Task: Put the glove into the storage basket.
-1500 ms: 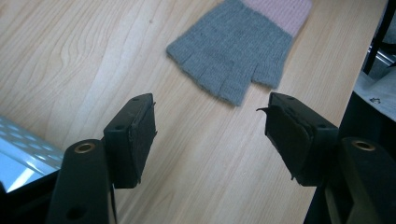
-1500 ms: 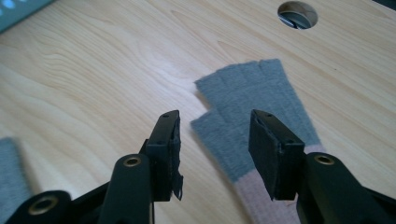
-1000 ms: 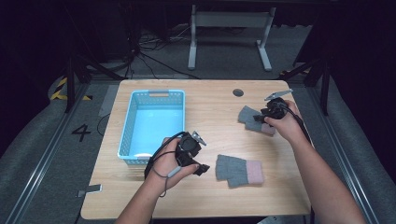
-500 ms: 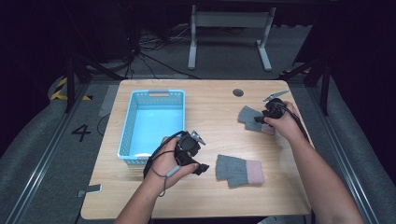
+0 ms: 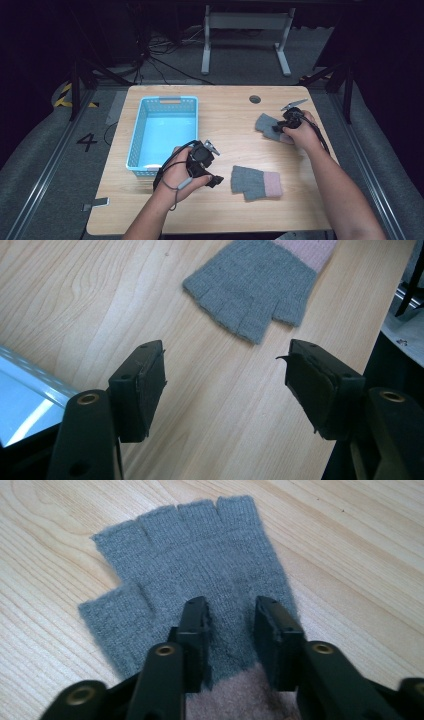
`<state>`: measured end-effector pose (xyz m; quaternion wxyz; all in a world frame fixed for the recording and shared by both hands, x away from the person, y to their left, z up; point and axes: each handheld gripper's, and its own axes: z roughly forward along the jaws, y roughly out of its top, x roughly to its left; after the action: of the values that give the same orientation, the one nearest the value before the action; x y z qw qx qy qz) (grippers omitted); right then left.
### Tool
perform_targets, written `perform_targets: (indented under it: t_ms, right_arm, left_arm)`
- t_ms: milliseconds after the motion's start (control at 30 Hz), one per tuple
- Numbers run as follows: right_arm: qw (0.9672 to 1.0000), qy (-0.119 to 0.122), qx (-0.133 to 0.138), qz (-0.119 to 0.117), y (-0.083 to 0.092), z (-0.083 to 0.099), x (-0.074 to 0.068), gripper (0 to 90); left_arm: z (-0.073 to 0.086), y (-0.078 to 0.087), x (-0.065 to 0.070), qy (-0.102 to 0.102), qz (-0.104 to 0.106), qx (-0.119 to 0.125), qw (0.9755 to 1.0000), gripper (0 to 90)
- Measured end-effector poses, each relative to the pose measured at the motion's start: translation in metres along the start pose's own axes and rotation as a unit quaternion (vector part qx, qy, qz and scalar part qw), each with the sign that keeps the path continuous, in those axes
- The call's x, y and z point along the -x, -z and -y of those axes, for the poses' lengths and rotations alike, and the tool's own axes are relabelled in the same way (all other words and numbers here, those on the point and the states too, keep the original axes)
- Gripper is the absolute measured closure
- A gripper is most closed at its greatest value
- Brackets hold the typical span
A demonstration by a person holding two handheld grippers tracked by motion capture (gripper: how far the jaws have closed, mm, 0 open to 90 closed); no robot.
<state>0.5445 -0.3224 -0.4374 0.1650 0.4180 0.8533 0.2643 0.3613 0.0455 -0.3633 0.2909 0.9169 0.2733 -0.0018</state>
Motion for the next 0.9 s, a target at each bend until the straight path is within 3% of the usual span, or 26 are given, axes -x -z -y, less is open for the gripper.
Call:
perform_targets:
  t_ms: [233,533,900]
  right_arm:
    - [0.9998,0.006,-0.013,0.010,0.002,-0.003,-0.005,84.3]
    - [0.9999,-0.006,-0.004,0.009,0.009,-0.004,-0.006,85.7]
    - [0.9996,-0.006,0.028,0.001,0.040,-0.008,-0.013,85.6]
  left_arm:
    - [0.000,0.000,0.000,-0.002,0.001,-0.001,1.0000,33.1]
    - [0.000,0.001,0.000,-0.001,0.000,0.001,1.0000,33.1]
    - [-0.004,0.001,0.001,-0.006,-0.001,0.002,1.0000,33.0]
